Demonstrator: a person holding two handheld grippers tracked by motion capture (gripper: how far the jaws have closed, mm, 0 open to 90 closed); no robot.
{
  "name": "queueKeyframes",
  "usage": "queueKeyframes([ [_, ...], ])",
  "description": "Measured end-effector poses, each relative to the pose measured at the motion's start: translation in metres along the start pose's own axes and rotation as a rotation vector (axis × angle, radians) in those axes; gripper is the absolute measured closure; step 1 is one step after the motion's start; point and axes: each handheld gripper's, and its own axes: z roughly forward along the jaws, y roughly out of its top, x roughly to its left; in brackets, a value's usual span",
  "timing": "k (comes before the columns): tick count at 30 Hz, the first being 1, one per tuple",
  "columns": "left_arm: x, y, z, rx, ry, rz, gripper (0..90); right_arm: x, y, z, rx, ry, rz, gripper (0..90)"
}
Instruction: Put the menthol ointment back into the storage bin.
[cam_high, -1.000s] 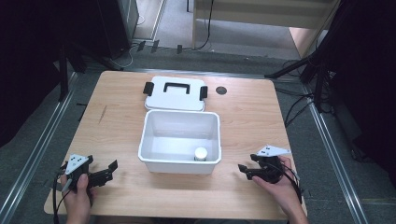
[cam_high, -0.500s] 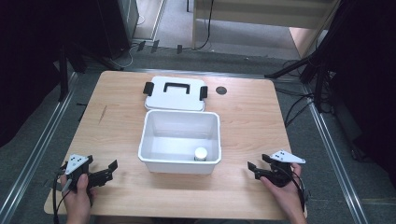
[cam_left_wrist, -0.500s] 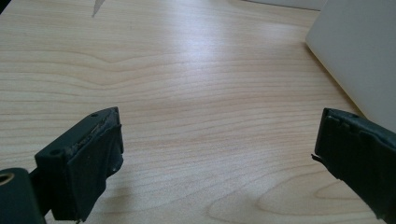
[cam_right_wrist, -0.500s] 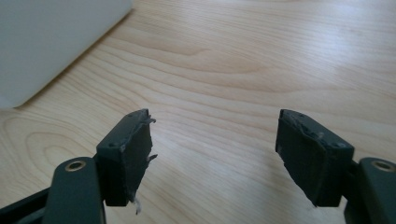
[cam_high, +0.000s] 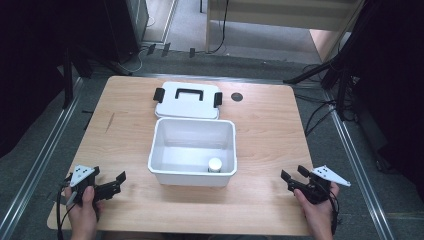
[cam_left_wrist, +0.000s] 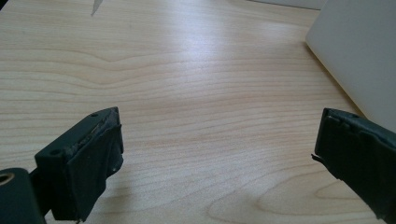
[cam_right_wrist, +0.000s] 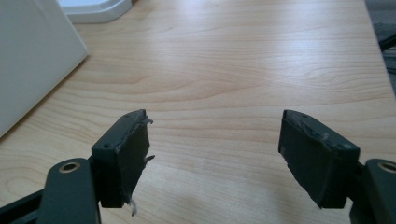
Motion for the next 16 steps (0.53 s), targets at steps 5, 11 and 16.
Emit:
queueKeyframes([
  [5, -0.0004, 0.0002, 0.0007, 0.006, 0.004, 0.002, 1.8, 0.0054, -0.0028, 0.0026, -0.003, -0.027, -0.023, 24.6],
  [11, -0.0003, 0.0004, 0.0007, 0.011, 0.002, 0.002, 1.8, 0.0062, -0.0035, 0.0032, -0.001, -0.026, -0.023, 23.5],
  [16, 0.0004, 0.0003, 0.0008, 0.007, -0.002, -0.002, 1.8, 0.0067, -0.0033, 0.0038, 0.006, -0.024, -0.027, 22.9],
])
